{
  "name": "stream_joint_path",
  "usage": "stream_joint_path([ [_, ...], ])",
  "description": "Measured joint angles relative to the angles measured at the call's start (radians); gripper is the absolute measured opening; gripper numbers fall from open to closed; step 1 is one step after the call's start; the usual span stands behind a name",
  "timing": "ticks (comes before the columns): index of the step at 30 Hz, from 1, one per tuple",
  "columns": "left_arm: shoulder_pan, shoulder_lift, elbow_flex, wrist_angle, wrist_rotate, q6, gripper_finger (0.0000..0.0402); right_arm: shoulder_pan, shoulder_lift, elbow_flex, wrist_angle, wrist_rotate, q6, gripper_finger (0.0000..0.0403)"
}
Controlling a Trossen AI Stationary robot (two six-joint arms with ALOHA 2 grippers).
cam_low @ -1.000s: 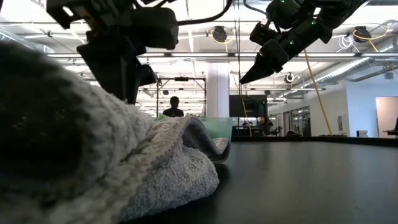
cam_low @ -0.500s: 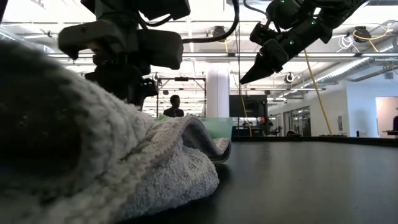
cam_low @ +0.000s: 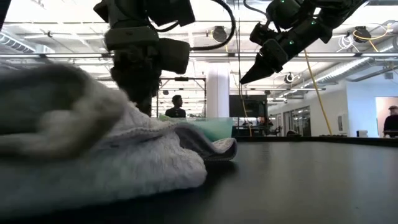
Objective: Fold microfiber towels
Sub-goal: Fold the gray towel
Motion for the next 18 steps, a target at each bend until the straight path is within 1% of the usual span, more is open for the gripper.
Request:
stream_joint_path([
  [2,0.020,-0.026,0.000,0.005,-0.036,-0.038,0.0003,0.000,0.000,0.000,0.000,0.000,0.004,0.0000],
  [4,0.040,-0.058,0.000,0.005,-0.099,-0.069,0.0003,0.000,0.000,0.000,0.000,-0.002,0.008,0.0000],
  [9,0.089,-0.159,0.001,0.011,-0.315,-0.095,0.0002,0.000,0.000,0.000,-0.027,-0.009,0.008,0.0000],
  [13,0.138,-0.202,0.001,0.031,-0.461,-0.147,0.0001,0.001,0.000,0.000,-0.077,-0.011,0.021,0.0000],
  [15,0.164,-0.206,0.001,0.030,-0.492,-0.174,0.0001,0.006,0.000,0.000,-0.089,-0.042,0.034,0.0000],
  [18,0.196,-0.202,0.001,0.023,-0.491,-0.195,0.0001,0.021,0.000,0.000,-0.106,-0.153,0.064,0.0000],
])
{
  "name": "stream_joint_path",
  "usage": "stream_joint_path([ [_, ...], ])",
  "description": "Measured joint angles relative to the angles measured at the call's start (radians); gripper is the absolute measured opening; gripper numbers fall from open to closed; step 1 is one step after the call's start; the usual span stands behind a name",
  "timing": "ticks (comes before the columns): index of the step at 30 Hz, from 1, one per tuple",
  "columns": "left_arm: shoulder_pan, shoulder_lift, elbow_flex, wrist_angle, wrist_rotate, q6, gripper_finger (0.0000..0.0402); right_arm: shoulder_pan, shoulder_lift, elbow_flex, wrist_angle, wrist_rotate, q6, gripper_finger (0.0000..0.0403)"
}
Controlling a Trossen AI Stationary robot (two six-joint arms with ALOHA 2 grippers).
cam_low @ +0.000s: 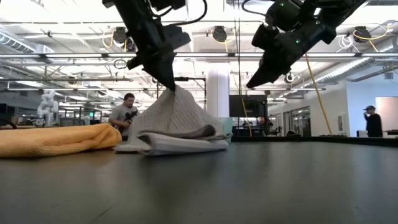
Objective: Fold microfiber towels
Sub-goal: Fold the gray towel
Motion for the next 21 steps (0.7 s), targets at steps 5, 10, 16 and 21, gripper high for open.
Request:
stream_joint_path([
  [5,0.028,0.031,-0.001,-0.014,0.030,0.004,0.0001,0.037,0.000,0.000,-0.114,-0.073,0.016,0.0000],
  [10,0.045,0.056,-0.001,-0.008,0.045,0.021,0.0001,0.075,0.008,-0.023,-0.168,-0.068,0.007,0.0000],
  [16,0.058,0.067,0.001,-0.001,0.060,0.021,0.0000,0.108,0.102,-0.043,-0.140,-0.086,0.039,0.0000],
  [21,0.059,0.069,0.000,-0.021,0.072,0.026,0.0000,0.171,0.200,-0.040,-0.017,-0.121,0.060,0.0002],
])
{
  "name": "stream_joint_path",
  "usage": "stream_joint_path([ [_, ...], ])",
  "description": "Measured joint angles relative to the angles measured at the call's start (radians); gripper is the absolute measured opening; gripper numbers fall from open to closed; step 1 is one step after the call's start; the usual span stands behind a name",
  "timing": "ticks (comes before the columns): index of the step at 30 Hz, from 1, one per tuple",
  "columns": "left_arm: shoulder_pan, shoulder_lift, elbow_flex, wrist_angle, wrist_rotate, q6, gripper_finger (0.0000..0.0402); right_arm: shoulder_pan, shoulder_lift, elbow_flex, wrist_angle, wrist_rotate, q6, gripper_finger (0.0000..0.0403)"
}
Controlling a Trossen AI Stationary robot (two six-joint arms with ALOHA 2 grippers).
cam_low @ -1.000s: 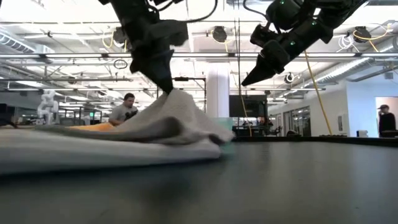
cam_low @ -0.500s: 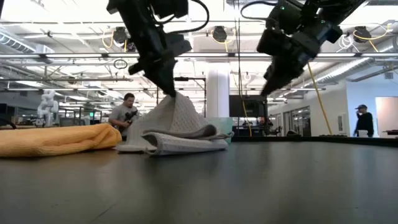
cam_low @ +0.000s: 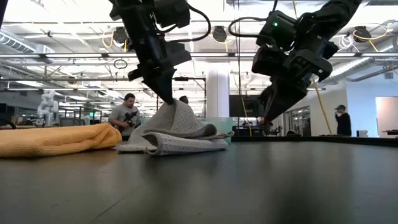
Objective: Fold microfiber towels
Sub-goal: Fold the gray towel
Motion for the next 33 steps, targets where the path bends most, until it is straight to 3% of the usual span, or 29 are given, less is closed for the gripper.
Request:
stream_joint_path([
  [9,0.000,0.000,0.000,-0.015,0.023,0.002,0.0001,0.120,0.157,0.034,0.200,0.001,-0.029,0.0069],
  [17,0.000,0.000,0.000,-0.035,0.031,0.010,0.0001,0.132,0.229,0.034,0.311,-0.004,-0.023,0.0121],
  [26,0.000,0.000,0.000,-0.040,0.042,0.021,0.0003,0.145,0.268,0.034,0.344,0.003,-0.015,0.0130],
  [33,0.000,0.000,0.000,-0.040,0.042,0.028,0.0003,0.147,0.321,0.034,0.536,0.004,0.089,0.0130],
])
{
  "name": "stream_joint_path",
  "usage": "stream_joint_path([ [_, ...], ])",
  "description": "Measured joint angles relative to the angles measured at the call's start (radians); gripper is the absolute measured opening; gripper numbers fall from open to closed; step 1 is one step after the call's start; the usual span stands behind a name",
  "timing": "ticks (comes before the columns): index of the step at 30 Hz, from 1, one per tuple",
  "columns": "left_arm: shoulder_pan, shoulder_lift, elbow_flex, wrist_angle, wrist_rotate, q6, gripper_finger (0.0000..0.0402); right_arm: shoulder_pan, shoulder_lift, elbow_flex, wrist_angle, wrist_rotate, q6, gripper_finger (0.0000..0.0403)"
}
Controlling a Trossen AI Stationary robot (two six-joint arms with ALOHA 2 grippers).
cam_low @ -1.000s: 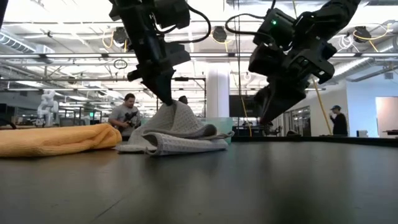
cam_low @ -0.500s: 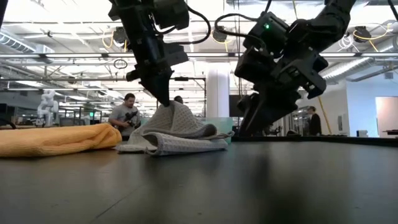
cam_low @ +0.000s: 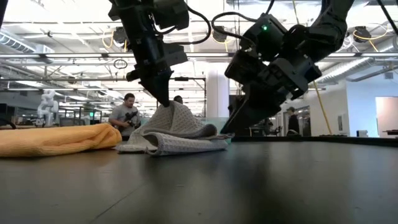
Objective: Fold microfiber towels
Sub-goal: Fold the gray towel
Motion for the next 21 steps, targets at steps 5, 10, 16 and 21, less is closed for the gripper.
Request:
stream_joint_path([
  [5,0.000,0.000,0.000,-0.001,0.001,0.019,0.0009,0.024,0.045,0.002,0.024,0.000,0.045,0.0130],
  [10,0.000,0.000,0.000,-0.004,0.002,0.030,0.0003,0.049,0.068,0.017,0.024,0.004,0.062,0.0130],
  [16,0.000,0.000,0.000,-0.006,0.004,0.036,0.0014,0.048,0.078,0.056,0.023,0.056,0.060,0.0130],
  [21,0.000,0.000,0.000,-0.012,0.004,0.036,0.0004,0.046,0.077,0.063,0.013,0.082,0.047,0.0130],
])
